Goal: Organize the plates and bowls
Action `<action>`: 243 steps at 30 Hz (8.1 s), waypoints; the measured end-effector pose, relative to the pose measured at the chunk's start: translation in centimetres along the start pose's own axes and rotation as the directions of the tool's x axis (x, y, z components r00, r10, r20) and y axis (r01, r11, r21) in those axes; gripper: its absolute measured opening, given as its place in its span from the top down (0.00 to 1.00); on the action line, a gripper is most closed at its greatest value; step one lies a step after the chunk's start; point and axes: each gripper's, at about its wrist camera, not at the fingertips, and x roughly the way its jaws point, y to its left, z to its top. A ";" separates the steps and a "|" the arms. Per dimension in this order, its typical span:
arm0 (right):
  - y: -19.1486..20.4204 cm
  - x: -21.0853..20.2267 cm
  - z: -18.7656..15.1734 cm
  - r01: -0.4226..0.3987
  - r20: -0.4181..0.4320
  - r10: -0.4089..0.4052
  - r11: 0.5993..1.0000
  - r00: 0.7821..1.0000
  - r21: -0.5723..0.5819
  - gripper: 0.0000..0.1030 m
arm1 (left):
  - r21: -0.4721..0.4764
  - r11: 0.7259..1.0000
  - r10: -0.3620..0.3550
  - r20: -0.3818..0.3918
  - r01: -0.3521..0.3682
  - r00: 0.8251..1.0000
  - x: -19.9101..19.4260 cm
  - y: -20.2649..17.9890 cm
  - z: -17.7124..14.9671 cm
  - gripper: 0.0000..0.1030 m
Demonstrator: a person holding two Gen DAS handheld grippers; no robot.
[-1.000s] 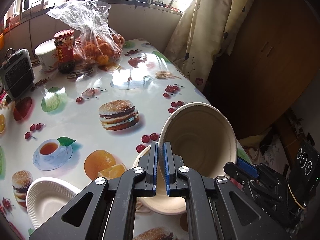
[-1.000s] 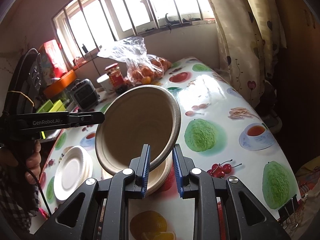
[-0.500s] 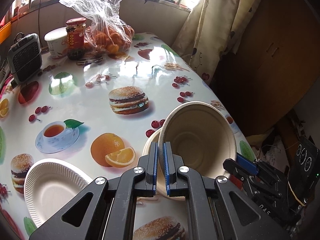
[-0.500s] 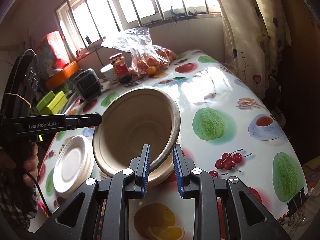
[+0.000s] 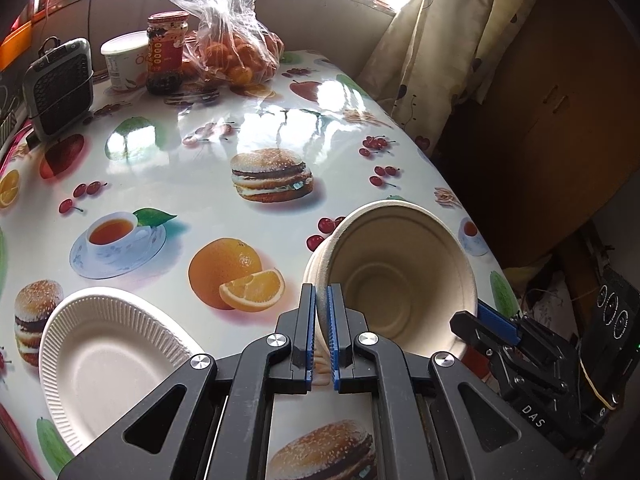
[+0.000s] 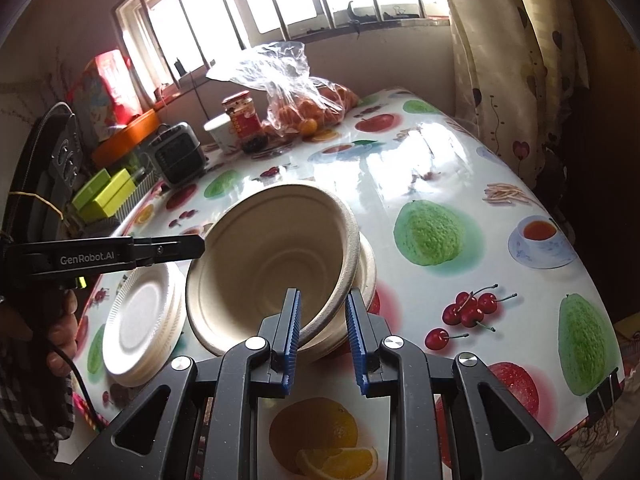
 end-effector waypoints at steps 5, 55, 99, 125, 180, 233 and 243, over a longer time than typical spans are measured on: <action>0.2 0.3 -0.2 0.013 -0.003 -0.013 1.000 1.000 -0.009 0.78 | -0.009 1.000 0.000 -0.007 0.000 1.000 0.3 0.1 -0.2 0.94; -0.8 1.6 -0.5 0.016 -0.027 -0.016 1.000 1.000 0.008 0.68 | -0.017 1.000 0.002 -0.041 -0.003 0.999 1.9 0.4 -0.3 0.94; -2.4 2.6 1.7 -0.005 -0.065 0.006 1.000 0.998 0.013 0.50 | -0.066 0.998 0.009 -0.024 -0.011 1.000 1.9 0.6 -1.4 0.69; -3.1 3.8 2.3 -0.066 -0.098 0.070 0.997 0.993 0.044 0.71 | -0.082 0.997 0.009 -0.037 -0.012 0.999 2.9 0.1 -1.2 0.81; -3.7 3.7 2.8 -0.050 -0.096 0.055 0.997 0.994 0.055 0.84 | -0.104 0.994 0.016 -0.012 -0.017 1.000 2.2 0.5 -1.4 0.86; 11.2 5.6 3.4 -0.262 -0.156 0.241 0.955 0.958 -0.135 0.84 | -0.280 0.947 0.202 0.139 -0.157 0.970 -9.2 9.8 -5.8 0.86; 14.6 6.9 2.7 -0.313 -0.203 0.277 0.935 0.939 -0.169 0.84 | -0.341 0.921 0.248 0.135 -0.190 0.959 -10.9 12.4 -7.9 0.86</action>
